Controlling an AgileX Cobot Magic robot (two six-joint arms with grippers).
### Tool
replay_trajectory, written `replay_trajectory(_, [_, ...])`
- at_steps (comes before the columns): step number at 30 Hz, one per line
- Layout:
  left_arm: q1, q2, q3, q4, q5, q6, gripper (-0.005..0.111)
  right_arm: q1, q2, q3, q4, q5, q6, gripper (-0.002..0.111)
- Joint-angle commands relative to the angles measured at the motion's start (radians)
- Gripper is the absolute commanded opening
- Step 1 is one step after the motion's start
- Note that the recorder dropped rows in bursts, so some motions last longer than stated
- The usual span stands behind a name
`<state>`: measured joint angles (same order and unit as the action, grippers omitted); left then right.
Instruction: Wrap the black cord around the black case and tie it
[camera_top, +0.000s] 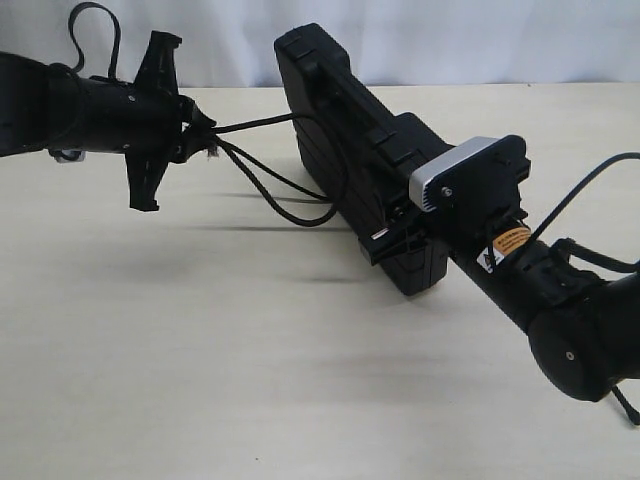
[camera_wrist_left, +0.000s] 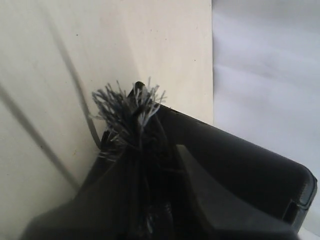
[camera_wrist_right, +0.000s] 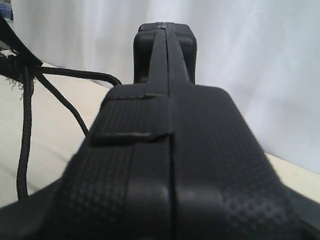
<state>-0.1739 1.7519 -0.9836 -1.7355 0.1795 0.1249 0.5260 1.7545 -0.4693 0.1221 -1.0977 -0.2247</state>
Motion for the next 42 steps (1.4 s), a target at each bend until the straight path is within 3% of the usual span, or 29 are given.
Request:
replay_trajectory(1, [-0.001,-0.01,-0.008,-0.009,-0.022,0.01,0.0,-0.001,0.011,0.005,0.02,0.071,0.002,0.004])
replay_trajectory(11, [-0.001,-0.01,-0.008,-0.009,-0.069,0.0,0.0,-0.001,0.011,0.005,0.02,0.078,0.001,0.004])
replay_trajectory(17, [-0.001,-0.01,-0.008,-0.009,0.134,-0.355,0.0,-0.001,0.011,0.005,0.02,0.078,0.001,0.004])
replay_trajectory(22, [-0.001,-0.01,-0.008,-0.009,0.084,-0.417,0.0,-0.001,0.011,0.005,0.02,0.078,0.001,0.004])
replay_trajectory(29, [-0.001,-0.023,-0.008,-0.009,0.178,-0.729,0.0,-0.001,0.011,0.005,0.02,0.072,0.001,0.004])
replay_trajectory(42, [-0.001,-0.042,-0.008,-0.009,-0.06,-0.922,0.0,-0.001,0.011,0.005,0.02,0.077,0.001,0.004])
